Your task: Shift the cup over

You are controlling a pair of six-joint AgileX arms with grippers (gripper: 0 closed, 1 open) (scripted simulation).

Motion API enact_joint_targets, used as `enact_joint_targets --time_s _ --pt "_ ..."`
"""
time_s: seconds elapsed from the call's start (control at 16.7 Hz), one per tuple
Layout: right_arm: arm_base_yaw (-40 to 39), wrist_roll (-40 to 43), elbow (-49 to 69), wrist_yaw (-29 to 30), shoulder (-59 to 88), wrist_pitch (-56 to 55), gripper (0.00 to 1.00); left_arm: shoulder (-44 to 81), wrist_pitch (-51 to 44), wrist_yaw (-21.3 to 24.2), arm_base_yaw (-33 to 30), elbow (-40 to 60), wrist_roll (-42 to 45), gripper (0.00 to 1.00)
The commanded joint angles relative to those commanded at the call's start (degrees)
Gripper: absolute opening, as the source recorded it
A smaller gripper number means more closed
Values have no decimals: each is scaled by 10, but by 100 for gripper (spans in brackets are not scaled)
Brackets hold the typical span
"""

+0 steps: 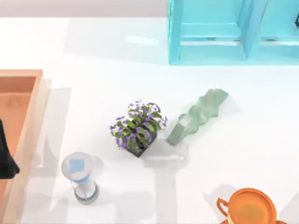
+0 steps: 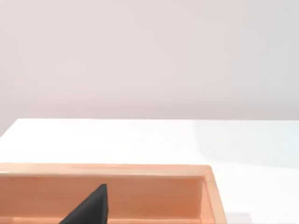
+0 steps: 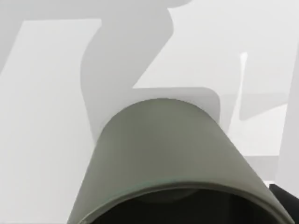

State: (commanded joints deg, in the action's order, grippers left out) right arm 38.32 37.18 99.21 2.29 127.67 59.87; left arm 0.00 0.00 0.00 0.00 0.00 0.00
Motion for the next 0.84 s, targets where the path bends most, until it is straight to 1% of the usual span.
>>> enact_joint_targets --time_s 0.48,0.54,0.84 --pt "0 0 0 0 0 0 98 0 0 0 0 0 0 100" --pt "0 0 0 0 0 0 100 0 0 0 0 0 0 100" --pt "0 0 0 0 0 0 100 0 0 0 0 0 0 100"
